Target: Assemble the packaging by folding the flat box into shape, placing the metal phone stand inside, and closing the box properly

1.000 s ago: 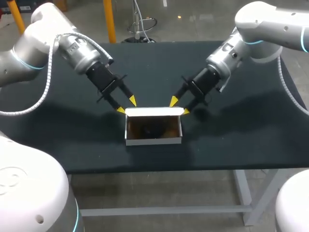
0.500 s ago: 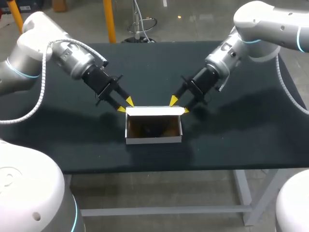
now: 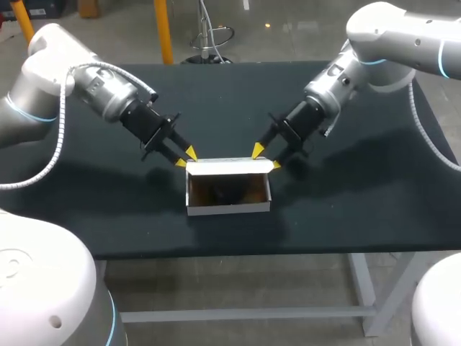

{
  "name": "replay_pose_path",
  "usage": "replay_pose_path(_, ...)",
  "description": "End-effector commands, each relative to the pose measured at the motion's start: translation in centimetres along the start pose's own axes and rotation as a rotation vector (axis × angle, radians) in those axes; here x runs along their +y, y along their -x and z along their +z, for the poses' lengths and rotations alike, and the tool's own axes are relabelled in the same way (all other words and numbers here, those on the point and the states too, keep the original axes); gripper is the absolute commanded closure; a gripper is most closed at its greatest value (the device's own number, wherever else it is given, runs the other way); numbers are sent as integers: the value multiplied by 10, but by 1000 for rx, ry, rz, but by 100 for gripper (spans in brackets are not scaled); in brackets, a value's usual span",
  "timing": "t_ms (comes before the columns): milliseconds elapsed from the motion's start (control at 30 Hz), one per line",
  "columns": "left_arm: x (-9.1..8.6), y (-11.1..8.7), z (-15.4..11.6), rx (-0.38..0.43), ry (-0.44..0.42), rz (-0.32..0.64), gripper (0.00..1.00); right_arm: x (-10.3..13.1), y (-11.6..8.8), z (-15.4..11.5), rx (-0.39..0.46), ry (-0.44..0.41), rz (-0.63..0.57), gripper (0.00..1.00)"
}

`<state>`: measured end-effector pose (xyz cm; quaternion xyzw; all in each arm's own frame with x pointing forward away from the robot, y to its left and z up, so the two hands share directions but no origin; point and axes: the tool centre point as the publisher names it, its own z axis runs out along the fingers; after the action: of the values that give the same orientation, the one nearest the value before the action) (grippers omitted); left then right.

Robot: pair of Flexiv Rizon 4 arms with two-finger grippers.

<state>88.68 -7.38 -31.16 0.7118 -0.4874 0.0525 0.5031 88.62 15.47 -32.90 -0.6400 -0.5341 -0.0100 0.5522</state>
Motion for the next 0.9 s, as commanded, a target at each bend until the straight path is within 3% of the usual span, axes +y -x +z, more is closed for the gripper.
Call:
replay_pose_path(33,0,1,4,-1,0,0,82,6,-4,1,-6,-19,0,55)
replay_pose_path(900,-3,20,16,-34,-10,29,76,12,7,14,-30,-16,3,55)
